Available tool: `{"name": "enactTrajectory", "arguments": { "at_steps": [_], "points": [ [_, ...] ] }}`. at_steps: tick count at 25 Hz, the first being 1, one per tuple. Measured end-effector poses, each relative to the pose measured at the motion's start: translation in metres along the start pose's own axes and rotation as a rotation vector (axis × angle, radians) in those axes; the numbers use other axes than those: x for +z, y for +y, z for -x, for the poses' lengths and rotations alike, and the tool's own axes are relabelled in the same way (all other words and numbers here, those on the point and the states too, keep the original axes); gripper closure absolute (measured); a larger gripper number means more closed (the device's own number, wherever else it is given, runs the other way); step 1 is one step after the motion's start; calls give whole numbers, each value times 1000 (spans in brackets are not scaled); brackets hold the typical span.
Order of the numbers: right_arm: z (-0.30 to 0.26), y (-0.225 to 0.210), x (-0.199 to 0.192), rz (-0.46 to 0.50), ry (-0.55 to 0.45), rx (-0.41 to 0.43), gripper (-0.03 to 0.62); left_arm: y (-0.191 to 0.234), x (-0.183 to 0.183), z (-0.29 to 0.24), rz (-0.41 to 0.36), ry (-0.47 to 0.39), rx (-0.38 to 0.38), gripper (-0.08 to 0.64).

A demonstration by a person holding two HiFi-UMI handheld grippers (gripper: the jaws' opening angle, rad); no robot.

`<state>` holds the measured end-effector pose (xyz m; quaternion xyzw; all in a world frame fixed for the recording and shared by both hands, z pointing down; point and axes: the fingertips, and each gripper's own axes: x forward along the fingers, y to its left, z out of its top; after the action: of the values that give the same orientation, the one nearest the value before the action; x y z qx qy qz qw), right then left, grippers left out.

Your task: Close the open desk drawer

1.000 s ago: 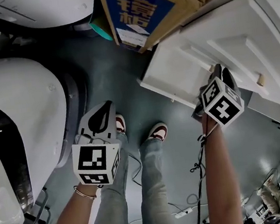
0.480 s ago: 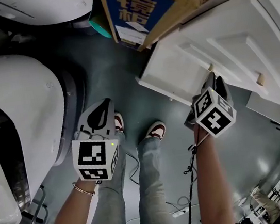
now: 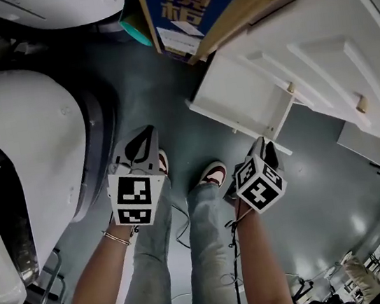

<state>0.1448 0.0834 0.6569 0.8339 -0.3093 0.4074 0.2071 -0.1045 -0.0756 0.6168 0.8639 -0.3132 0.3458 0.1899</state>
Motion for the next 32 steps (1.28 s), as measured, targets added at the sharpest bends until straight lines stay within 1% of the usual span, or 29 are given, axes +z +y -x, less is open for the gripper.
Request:
{"name": "enactTrajectory", "arguments": {
  "at_steps": [2,4,6,8,11,14,16,20,22,25,32],
  "points": [
    [-3,3,-17,47,14,11,480,1,-14,-8,14,21,0,548],
    [-8,6,-33,94,28,27,479,-2,-35,-17,22,65,-7,548],
    [-15,11,-48,131,41,44,474,-6,-58,-26,4,121,-16,548],
    [-23,16,-62,149,53,59,468,-8,-77,-34,-17,174,-23,548],
    [-37,23,-80,143,65,78,462,-9,-94,-43,8,209,-33,548],
    [-49,28,-90,128,64,86,462,-6,-98,-50,39,206,-30,548],
    [-56,31,-94,131,62,84,462,-2,-99,-54,46,206,-26,548],
    [-67,29,-100,129,68,60,463,5,-101,-60,37,216,-24,549],
    [-73,28,-100,142,74,54,469,8,-99,-63,30,213,-24,548],
    [-79,32,-97,165,71,62,469,12,-99,-65,19,216,-18,549],
    [-88,41,-91,150,57,77,463,10,-105,-65,21,237,-22,548]
  ]
}}
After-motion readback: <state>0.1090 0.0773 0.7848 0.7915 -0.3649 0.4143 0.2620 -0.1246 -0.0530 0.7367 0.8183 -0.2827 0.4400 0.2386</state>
